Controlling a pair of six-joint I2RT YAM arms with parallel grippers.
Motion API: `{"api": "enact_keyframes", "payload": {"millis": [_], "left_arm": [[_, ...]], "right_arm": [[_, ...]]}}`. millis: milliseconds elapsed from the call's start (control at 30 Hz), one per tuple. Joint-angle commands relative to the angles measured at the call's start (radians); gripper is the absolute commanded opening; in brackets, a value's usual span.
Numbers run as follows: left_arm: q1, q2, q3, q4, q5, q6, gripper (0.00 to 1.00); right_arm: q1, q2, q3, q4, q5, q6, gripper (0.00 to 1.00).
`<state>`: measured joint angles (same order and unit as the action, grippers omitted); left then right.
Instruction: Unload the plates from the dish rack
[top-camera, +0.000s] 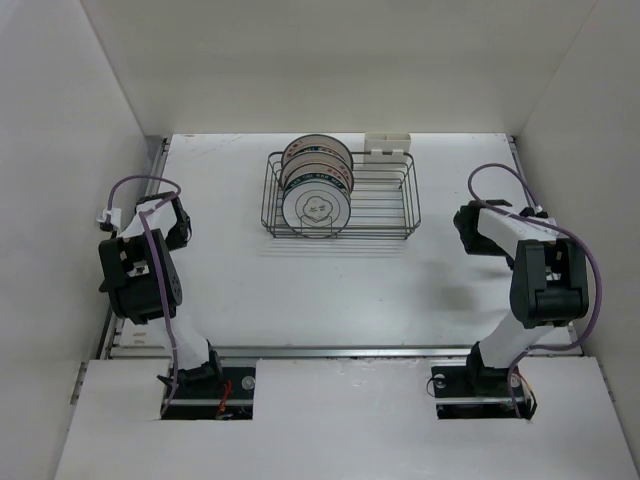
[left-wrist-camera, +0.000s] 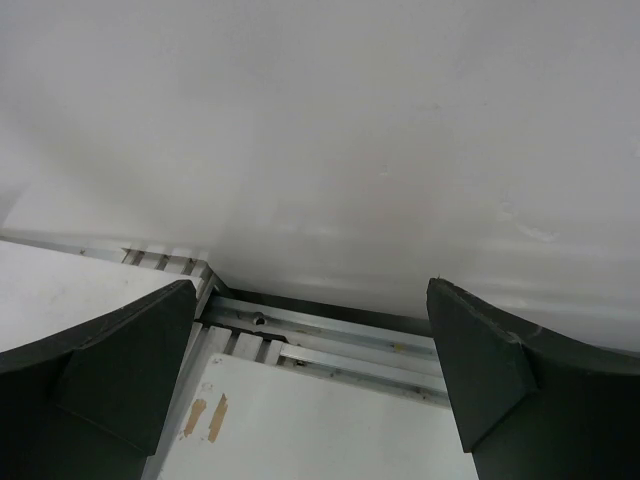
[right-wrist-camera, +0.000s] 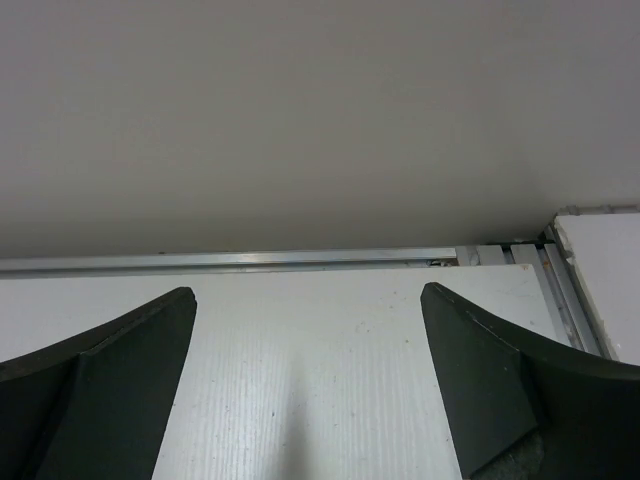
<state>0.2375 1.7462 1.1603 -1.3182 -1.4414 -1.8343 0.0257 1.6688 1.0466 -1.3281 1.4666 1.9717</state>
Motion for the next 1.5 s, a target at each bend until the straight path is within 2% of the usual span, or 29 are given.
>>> {"api": "enact_keyframes", "payload": {"millis": [0, 133, 300, 467, 533, 633, 667, 767, 900, 933, 967, 1000, 1033, 1067, 1100, 1133, 1167, 1200, 1267, 1300, 1367, 1467], "left_arm": [[0.005, -0.03, 0.029, -0.266, -0.024, -0.02, 0.99], [0.005, -0.03, 0.029, -0.266, -0.024, -0.02, 0.99], [0.005, -0.03, 0.029, -0.266, -0.024, -0.01, 0.99], [0.005, -0.065, 0.087, -0.266, -0.069, 0.108, 0.99], [-0.01, -0.065, 0.131, -0.266, -0.085, 0.248, 0.99], [-0.033, -0.114, 0.191, -0.266, -0.118, 0.337, 0.99], [-0.046, -0.137, 0.205, -0.266, -0.132, 0.38, 0.99], [-0.073, -0.224, 0.257, -0.266, -0.168, 0.479, 0.99], [-0.138, -0.26, 0.494, -0.23, -0.088, 0.813, 0.99], [-0.15, -0.281, 0.53, -0.178, 0.012, 1.075, 0.99], [-0.161, -0.306, 0.553, -0.009, 0.098, 1.239, 0.99], [-0.161, -0.342, 0.565, 0.092, 0.225, 1.405, 0.99], [-0.152, -0.449, 0.565, 0.22, 0.541, 1.63, 0.99], [-0.152, -0.511, 0.55, 0.221, 0.691, 1.715, 0.99], [-0.152, -0.572, 0.535, 0.323, 0.836, 1.788, 0.99], [-0.165, -0.629, 0.52, 0.355, 0.98, 1.855, 0.99], [-0.165, -0.713, 0.519, 0.369, 1.238, 1.91, 0.99], [-0.165, -0.743, 0.519, 0.369, 1.335, 1.988, 0.99], [-0.176, -0.774, 0.547, 0.335, 1.473, 2.017, 0.99], [-0.176, -0.774, 0.562, 0.291, 1.495, 2.034, 0.99], [-0.176, -0.758, 0.616, 0.229, 1.52, 2.086, 0.99], [-0.176, -0.705, 0.656, 0.128, 1.497, 2.115, 0.99]], "right_arm": [[-0.007, -0.02, 0.03, -0.056, 0.141, 0.044, 1.0], [-0.007, -0.038, 0.041, -0.056, 0.121, 0.018, 1.0], [-0.007, -0.142, 0.03, -0.056, 0.121, 0.007, 1.0], [0.068, -0.207, 0.144, -0.056, 0.199, -0.207, 1.0], [0.126, -0.207, 0.229, -0.056, 0.199, -0.247, 1.0], [0.223, -0.207, 0.361, -0.056, 0.141, -0.37, 1.0], [0.247, -0.193, 0.4, -0.056, 0.13, -0.478, 1.0], [0.342, -0.132, 0.579, -0.056, 0.075, -0.629, 1.0], [0.492, -0.107, 0.748, -0.056, 0.055, -0.741, 1.0], [0.519, -0.098, 0.779, -0.056, 0.055, -0.741, 1.0], [0.561, -0.098, 0.84, -0.056, 0.041, -0.741, 1.0], [0.58, -0.098, 0.869, -0.056, 0.041, -0.755, 1.0], [0.608, -0.098, 0.913, -0.042, 0.028, -0.781, 1.0], [0.617, -0.098, 0.914, -0.024, 0.003, -0.815, 1.0], [0.617, -0.098, 0.95, -0.007, -0.024, -0.858, 1.0], [0.631, -0.098, 0.951, 0.042, -0.041, -0.954, 1.0], [0.631, -0.11, 0.951, 0.1, -0.075, -1.052, 1.0], [0.631, -0.11, 0.94, 0.14, -0.16, -1.129, 1.0], [0.642, -0.139, 0.909, 0.229, -0.215, -1.254, 1.0], [0.642, -0.139, 0.896, 0.248, -0.253, -1.264, 1.0], [0.642, -0.178, 0.863, 0.326, -0.31, -1.356, 1.0], [0.642, -0.248, 0.807, 0.491, -0.492, -1.471, 1.0]]}}
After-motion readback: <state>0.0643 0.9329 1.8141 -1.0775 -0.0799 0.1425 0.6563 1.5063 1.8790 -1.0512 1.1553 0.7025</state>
